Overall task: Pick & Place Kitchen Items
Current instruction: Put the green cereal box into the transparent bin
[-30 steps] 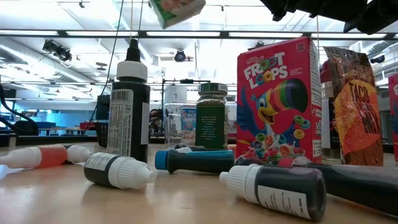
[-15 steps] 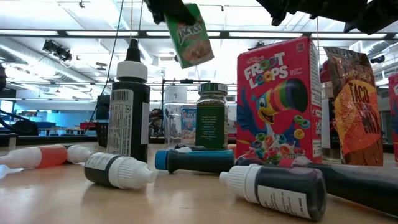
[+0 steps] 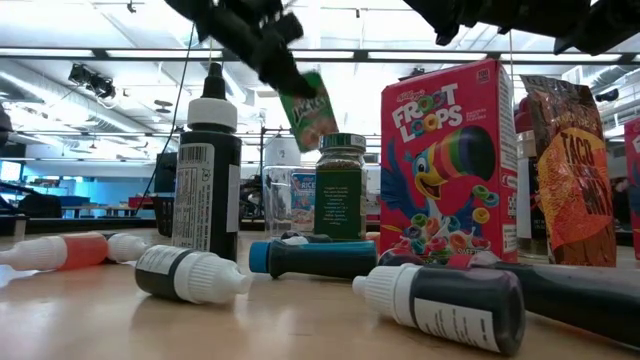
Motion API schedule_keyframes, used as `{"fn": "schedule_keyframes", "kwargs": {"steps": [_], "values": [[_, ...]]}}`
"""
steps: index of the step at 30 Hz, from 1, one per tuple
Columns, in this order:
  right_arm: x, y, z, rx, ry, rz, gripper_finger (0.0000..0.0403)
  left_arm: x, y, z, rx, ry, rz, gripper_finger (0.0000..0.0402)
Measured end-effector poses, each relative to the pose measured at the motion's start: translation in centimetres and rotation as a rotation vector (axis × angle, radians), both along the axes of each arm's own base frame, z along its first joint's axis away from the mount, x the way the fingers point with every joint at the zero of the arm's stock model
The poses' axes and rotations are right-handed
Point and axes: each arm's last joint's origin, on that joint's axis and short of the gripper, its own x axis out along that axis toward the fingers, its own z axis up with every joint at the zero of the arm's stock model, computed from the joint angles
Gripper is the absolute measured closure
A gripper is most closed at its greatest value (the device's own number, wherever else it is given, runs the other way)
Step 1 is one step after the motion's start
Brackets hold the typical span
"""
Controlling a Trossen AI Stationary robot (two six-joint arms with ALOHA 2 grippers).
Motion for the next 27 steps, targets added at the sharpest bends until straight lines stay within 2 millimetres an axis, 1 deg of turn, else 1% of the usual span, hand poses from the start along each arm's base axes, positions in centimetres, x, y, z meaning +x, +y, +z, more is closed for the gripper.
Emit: {"fn": "schedule_keyframes", "kwargs": {"steps": [5,9,12,17,22,27], "values": [[0.7,0.2,-1.1,0.120,0.064,0.033,0.0188,0.7,3.6,-2.9,-0.049,0.001,-0.007,0.0269],[1.4,0.6,-2.1,0.131,0.114,0.050,0.0188,1.0,6.1,-5.1,-0.030,0.017,0.031,0.0267],[1.7,0.9,-2.7,0.129,0.139,0.058,0.0188,0.8,7.4,-6.7,-0.049,0.046,0.050,0.0268],[2.1,1.0,-3.3,0.128,0.163,0.057,0.0188,0.5,8.7,-8.5,-0.062,0.097,0.066,0.0267],[2.1,1.0,-3.4,0.129,0.164,0.056,0.0188,0.6,8.9,-9.9,-0.049,0.158,0.046,0.0267],[2.1,1.0,-3.2,0.109,0.145,0.054,0.0188,0.8,8.7,-10.1,0.000,0.198,0.067,0.0258]]}}
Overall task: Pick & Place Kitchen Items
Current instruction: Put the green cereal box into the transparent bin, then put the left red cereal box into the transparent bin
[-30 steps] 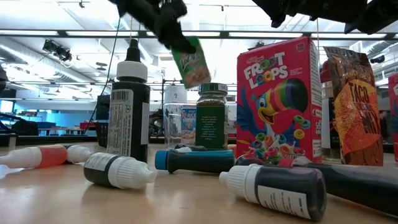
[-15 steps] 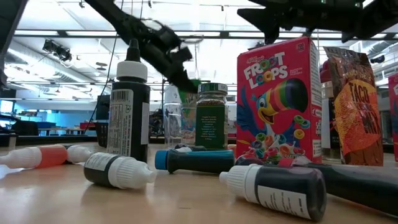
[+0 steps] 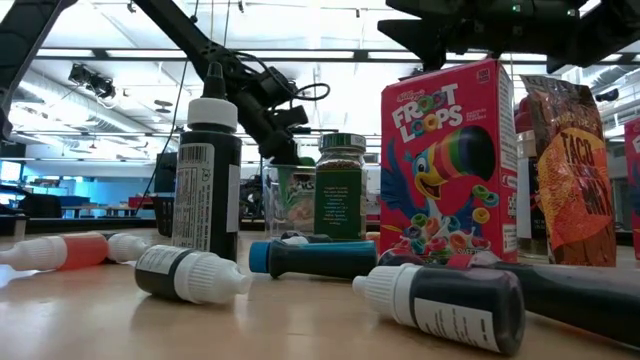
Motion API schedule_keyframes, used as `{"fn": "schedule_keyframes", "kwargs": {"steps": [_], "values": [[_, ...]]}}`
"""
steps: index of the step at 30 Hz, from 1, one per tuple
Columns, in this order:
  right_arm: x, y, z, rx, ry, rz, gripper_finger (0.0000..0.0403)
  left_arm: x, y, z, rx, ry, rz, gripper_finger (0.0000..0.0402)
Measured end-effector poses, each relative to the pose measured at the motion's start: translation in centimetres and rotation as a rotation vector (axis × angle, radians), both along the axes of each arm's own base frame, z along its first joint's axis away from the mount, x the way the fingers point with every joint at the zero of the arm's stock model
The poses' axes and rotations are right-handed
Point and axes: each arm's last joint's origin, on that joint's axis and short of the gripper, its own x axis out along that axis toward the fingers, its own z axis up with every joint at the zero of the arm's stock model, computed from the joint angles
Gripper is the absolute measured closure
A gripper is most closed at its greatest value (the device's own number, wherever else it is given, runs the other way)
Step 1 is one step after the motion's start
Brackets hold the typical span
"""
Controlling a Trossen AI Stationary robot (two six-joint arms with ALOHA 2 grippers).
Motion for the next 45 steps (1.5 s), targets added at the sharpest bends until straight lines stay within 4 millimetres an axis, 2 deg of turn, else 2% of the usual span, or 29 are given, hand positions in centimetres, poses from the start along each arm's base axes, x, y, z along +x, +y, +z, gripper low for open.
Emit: {"fn": "schedule_keyframes", "kwargs": {"steps": [16,22,26,29,33,38,41,45], "values": [[0.0,0.0,0.3,-0.035,-0.034,-0.004,0.0188,0.2,-0.5,-0.1,-0.031,0.020,0.027,0.0186],[0.0,0.0,0.3,-0.035,-0.034,-0.004,0.0188,0.5,-1.0,0.1,0.096,0.105,0.132,0.0176],[0.0,0.0,0.3,-0.035,-0.034,-0.004,0.0188,0.6,-2.1,0.6,0.201,0.192,0.159,0.0177],[0.0,0.0,0.3,-0.035,-0.037,-0.004,0.0188,0.7,-3.4,1.6,0.229,0.213,0.142,0.0180],[0.0,0.0,0.4,-0.034,-0.041,-0.004,0.0188,0.4,-5.0,4.1,0.250,0.156,0.129,0.0181],[-0.1,0.0,0.4,-0.030,-0.046,-0.003,0.0188,-0.2,-5.9,6.4,0.265,0.084,0.141,0.0182],[-0.1,0.0,0.4,-0.020,-0.047,0.000,0.0188,-0.8,-6.3,7.4,0.230,0.049,0.163,0.0183],[-0.1,0.0,0.4,-0.010,-0.047,0.002,0.0188,-1.7,-7.6,9.8,0.142,-0.080,0.142,0.0190]]}}
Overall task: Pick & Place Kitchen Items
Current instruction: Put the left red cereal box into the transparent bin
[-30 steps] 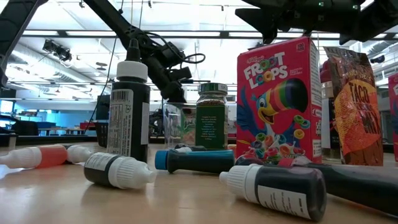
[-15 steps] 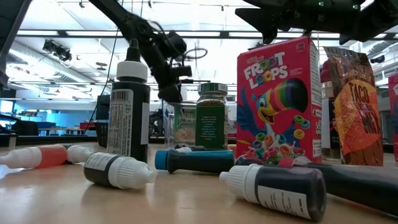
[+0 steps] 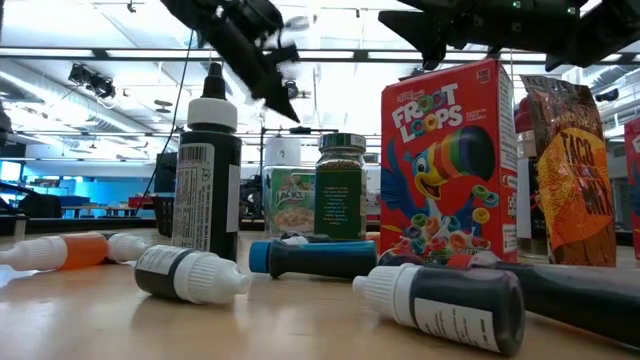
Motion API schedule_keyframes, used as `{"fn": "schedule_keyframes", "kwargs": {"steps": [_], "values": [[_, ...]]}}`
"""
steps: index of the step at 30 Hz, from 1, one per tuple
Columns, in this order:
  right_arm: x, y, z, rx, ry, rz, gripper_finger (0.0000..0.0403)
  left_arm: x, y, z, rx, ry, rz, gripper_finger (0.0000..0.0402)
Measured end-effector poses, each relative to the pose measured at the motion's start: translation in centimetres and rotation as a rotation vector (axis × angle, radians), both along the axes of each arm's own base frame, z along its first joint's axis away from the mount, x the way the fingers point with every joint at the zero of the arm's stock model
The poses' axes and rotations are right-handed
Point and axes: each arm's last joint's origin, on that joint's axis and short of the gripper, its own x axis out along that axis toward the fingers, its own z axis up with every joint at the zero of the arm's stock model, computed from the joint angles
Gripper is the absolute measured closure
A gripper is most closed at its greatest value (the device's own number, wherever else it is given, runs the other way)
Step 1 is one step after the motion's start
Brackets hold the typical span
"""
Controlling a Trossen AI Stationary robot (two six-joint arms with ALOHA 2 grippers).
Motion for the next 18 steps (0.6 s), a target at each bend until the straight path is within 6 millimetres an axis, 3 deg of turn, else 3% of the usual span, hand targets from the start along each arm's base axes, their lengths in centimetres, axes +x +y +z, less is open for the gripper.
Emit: {"fn": "schedule_keyframes", "kwargs": {"steps": [4,10,14,18], "values": [[0.0,0.1,0.0,0.015,0.002,0.040,0.0188,-1.9,-1.9,3.4,-0.074,-0.149,-0.015,0.0197],[-0.1,1.2,0.0,0.011,0.002,0.148,0.0188,-5.4,-5.8,6.6,-0.168,-0.297,-0.237,0.0200],[0.0,2.2,0.8,-0.060,-0.033,0.164,0.0188,-7.7,-8.5,5.8,-0.212,-0.336,-0.356,0.0198],[0.6,3.7,2.2,-0.090,-0.051,0.212,0.0188,-9.8,-11.1,3.4,-0.222,-0.391,-0.441,0.0202]]}}
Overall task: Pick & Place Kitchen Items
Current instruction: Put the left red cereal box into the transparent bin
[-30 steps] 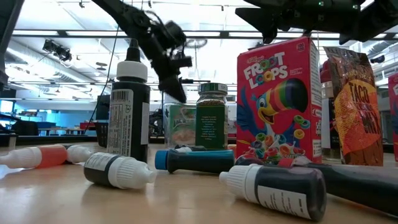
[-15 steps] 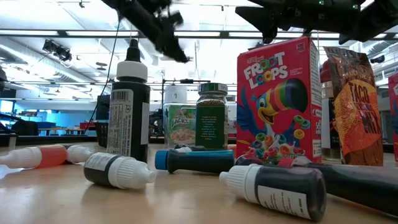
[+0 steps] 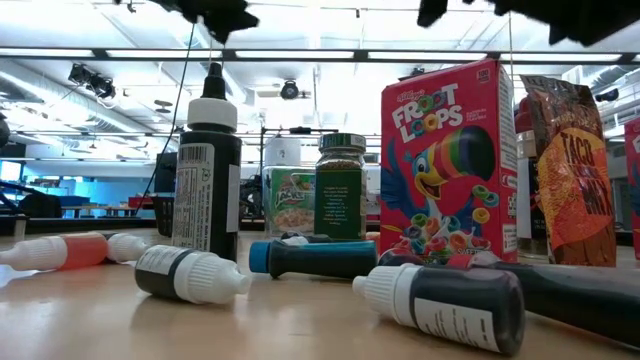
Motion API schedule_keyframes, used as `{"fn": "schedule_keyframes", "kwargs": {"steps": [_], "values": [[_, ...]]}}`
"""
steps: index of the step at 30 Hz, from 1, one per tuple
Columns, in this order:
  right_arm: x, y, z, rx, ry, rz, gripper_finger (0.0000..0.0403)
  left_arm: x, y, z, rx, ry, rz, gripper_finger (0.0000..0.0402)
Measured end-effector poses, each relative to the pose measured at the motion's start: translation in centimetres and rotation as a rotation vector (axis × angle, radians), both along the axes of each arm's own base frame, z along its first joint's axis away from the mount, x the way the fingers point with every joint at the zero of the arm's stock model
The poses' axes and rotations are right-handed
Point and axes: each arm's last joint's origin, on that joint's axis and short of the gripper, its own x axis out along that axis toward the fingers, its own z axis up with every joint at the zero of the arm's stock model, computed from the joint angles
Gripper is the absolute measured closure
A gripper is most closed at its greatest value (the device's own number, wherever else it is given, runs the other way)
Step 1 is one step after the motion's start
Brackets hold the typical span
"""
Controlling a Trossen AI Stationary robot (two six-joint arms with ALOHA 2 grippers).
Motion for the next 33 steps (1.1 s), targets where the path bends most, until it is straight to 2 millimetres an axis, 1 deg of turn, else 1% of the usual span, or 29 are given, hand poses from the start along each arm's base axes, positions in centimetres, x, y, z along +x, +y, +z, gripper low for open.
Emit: {"fn": "schedule_keyframes", "kwargs": {"steps": [2,5,8,11,13,15,18,21,24,27,30,33], "values": [[0.5,0.6,0.1,-0.009,0.050,0.010,0.0188,-0.9,-1.0,-1.0,-0.010,-0.068,-0.031,0.0202],[1.5,1.4,0.1,0.016,0.131,-0.041,0.0188,-2.2,-2.1,-2.1,-0.022,-0.157,-0.058,0.0201],[2.8,2.1,-0.1,0.020,0.203,-0.076,0.0188,-3.3,-2.7,-2.9,-0.020,-0.205,-0.076,0.0200],[4.3,3.1,-0.3,0.002,0.263,-0.074,0.0188,-3.9,-3.0,-3.4,-0.006,-0.229,-0.087,0.0202],[5.2,3.8,0.3,0.010,0.306,-0.064,0.0188,-4.1,-3.1,-3.5,-0.004,-0.237,-0.088,0.0202],[6.1,4.5,1.4,0.042,0.372,-0.085,0.0188,-4.1,-3.0,-3.6,-0.005,-0.231,-0.084,0.0202],[6.9,5.5,2.4,0.089,0.556,-0.142,0.0188,-3.9,-3.0,-3.7,-0.006,-0.224,-0.084,0.0200],[7.3,6.6,2.9,0.118,0.720,-0.186,0.0188,-3.7,-3.0,-4.0,0.017,-0.213,-0.088,0.0202],[7.4,7.8,2.7,0.095,0.835,-0.219,0.0188,-3.4,-2.9,-4.1,0.044,-0.210,-0.086,0.0202],[7.3,8.6,2.6,0.098,0.899,-0.273,0.0188,-3.2,-2.8,-4.4,0.068,-0.188,-0.073,0.0201],[6.7,9.1,2.4,0.178,0.928,-0.347,0.0186,-2.9,-2.7,-4.7,0.062,-0.165,-0.049,0.0201],[6.1,9.7,2.1,0.232,0.974,-0.371,0.0175,-2.4,-2.5,-5.0,0.053,-0.146,-0.044,0.0202]]}}
